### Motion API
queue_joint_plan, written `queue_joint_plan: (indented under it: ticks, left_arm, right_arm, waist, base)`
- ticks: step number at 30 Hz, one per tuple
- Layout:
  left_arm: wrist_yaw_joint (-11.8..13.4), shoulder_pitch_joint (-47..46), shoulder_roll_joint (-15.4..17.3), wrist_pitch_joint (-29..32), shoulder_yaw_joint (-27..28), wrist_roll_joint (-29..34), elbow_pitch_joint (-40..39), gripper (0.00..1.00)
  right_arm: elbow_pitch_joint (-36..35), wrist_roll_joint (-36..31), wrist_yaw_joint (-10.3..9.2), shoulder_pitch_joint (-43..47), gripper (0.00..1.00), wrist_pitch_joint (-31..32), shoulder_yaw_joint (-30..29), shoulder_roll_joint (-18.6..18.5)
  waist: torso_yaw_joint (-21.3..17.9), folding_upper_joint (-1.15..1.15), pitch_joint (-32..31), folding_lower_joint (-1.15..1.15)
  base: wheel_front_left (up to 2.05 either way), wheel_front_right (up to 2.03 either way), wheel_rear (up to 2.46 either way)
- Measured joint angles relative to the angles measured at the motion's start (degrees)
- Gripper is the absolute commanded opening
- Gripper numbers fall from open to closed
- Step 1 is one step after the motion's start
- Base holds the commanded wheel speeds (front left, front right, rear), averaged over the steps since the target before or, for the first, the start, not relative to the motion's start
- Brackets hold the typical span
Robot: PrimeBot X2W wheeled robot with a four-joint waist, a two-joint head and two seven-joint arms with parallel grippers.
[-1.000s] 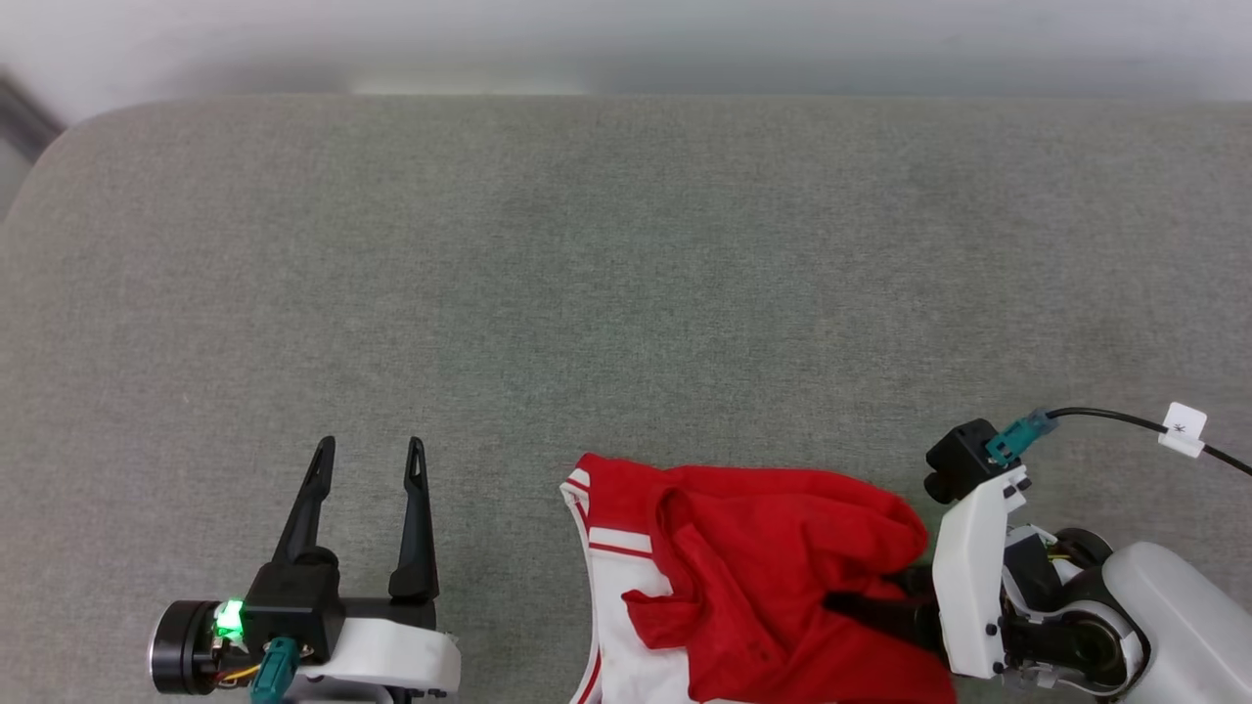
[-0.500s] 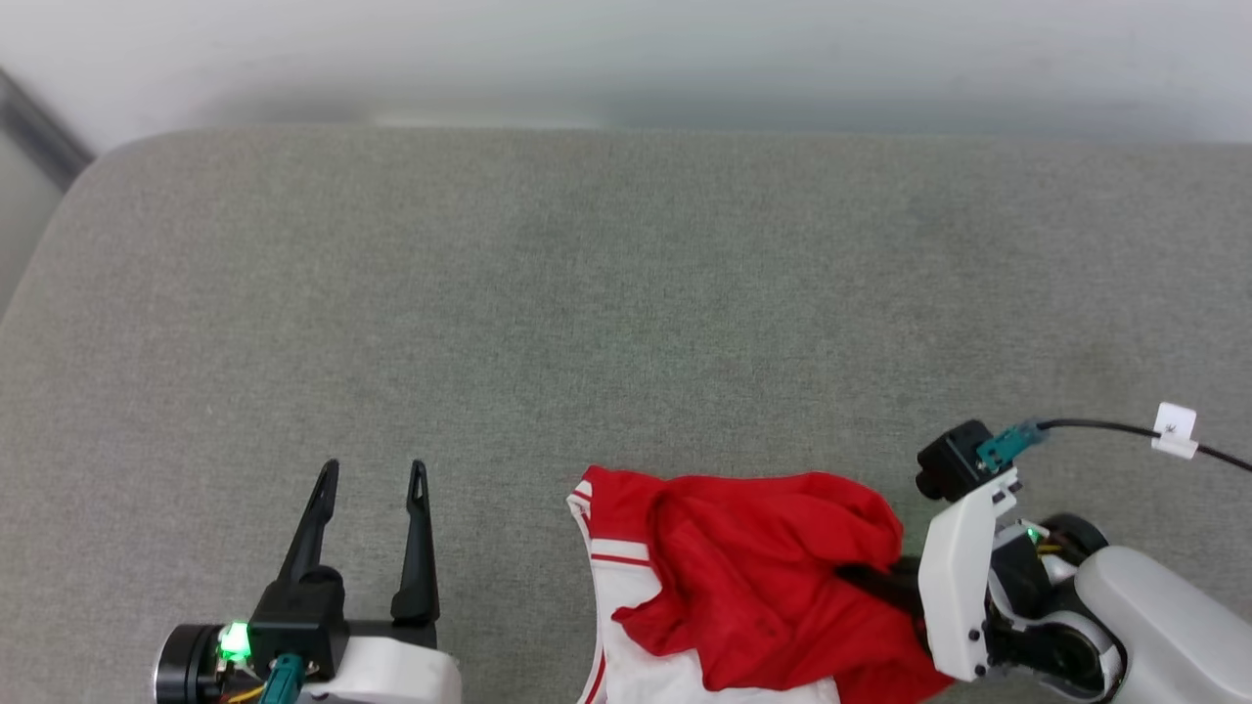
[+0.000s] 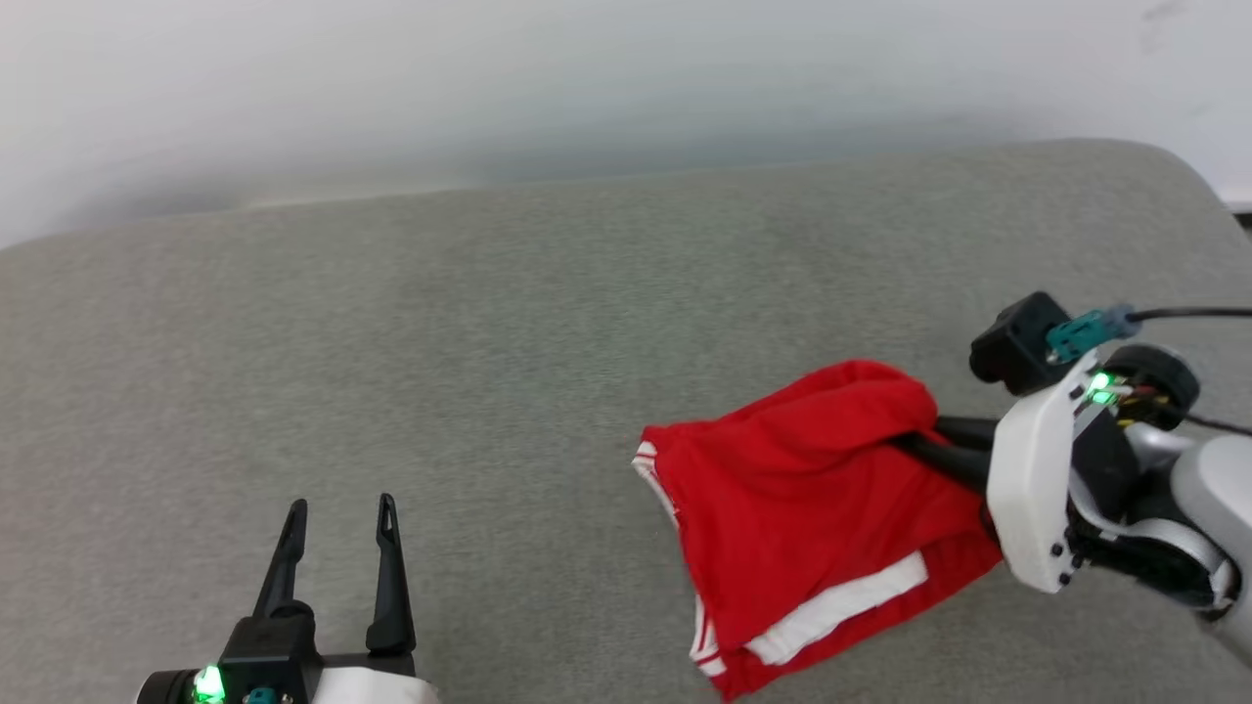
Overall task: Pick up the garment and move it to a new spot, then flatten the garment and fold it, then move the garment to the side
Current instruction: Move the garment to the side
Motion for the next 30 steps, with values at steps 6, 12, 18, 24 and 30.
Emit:
queue_joint_plan:
  ticks: [6, 12, 18, 24, 30]
  left_arm:
    - [-0.13, -2.15, -0.03, 0.0, 0.82, 0.1, -1.62, 1.0]
    - [-1.31, -4.74, 0.6, 0.0, 2.09, 1.09, -2.89, 1.0]
    - [-1.83, -7.62, 1.89, 0.0, 2.76, 1.91, -5.01, 1.0]
    - [-2.07, -9.88, 2.71, 0.0, 2.86, 2.56, -6.66, 1.0]
    - [-2.15, -10.99, 3.43, 0.0, 2.66, 2.63, -7.79, 1.0]
  right_arm:
    - [0.1, -3.42, 0.01, -3.77, 0.0, 0.18, -2.59, -6.44]
    - [7.9, -8.1, 0.0, -8.22, 0.0, -1.59, -6.49, -10.76]
    - [17.23, -11.62, 0.01, -12.06, 0.0, -3.68, -9.7, -12.36]
    - [27.58, -14.36, 0.02, -14.63, 0.0, -6.16, -13.4, -10.54]
    - [36.21, -18.12, 0.01, -16.76, 0.0, -9.14, -17.38, -8.33]
  waist:
    - [-6.44, 0.0, 3.37, 0.0]
    - [-9.56, 0.0, 8.81, 0.01]
    - [-11.21, 0.0, 14.92, 0.01]
    - [-11.77, 0.0, 20.59, 0.01]
    - [-11.53, 0.0, 24.31, 0.01]
  base:
    - [0.0, 0.0, 0.0]
    - [0.0, 0.0, 0.0]
    - [0.0, 0.0, 0.0]
    - [0.0, 0.0, 0.0]
    - [0.0, 0.0, 0.0]
